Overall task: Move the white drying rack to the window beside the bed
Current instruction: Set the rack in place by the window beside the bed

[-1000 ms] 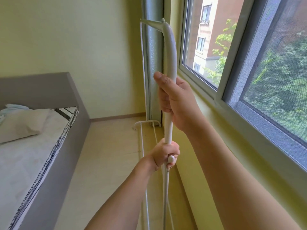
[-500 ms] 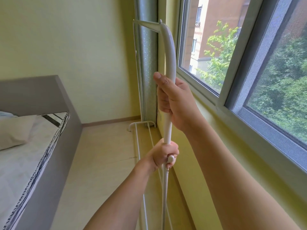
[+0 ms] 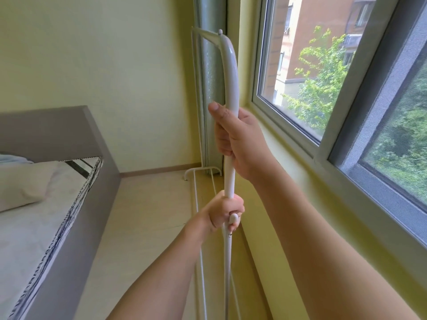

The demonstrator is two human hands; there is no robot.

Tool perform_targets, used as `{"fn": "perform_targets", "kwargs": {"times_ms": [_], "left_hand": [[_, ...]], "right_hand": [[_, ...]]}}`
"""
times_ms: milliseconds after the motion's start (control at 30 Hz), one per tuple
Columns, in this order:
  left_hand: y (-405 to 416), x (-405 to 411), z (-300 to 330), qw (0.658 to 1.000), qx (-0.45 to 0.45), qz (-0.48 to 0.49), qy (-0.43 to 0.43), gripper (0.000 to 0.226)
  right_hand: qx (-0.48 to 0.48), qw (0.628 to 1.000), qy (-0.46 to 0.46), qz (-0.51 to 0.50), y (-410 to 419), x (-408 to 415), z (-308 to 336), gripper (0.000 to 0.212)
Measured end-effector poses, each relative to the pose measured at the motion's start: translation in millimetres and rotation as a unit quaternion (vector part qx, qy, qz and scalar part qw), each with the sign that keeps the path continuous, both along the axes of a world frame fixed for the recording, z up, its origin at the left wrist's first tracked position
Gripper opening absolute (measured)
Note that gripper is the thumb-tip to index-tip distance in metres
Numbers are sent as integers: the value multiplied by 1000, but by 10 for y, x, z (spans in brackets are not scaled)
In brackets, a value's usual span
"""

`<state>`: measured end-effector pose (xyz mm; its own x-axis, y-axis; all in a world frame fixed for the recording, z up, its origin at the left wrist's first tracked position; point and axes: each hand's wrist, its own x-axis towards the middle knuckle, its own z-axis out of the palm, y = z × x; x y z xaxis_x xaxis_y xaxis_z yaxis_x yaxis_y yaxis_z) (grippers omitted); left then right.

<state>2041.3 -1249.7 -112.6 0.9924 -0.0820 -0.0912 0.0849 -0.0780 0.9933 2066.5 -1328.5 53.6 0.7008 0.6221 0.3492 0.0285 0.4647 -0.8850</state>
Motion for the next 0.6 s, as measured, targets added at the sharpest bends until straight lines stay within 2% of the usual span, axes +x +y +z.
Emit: {"fn": "perform_targets", "kwargs": {"times_ms": [600], "left_hand": [[316, 574, 24, 998, 16, 61, -11, 27]], "right_hand": [[-10, 1000, -4, 4, 314, 609, 3, 42]]}}
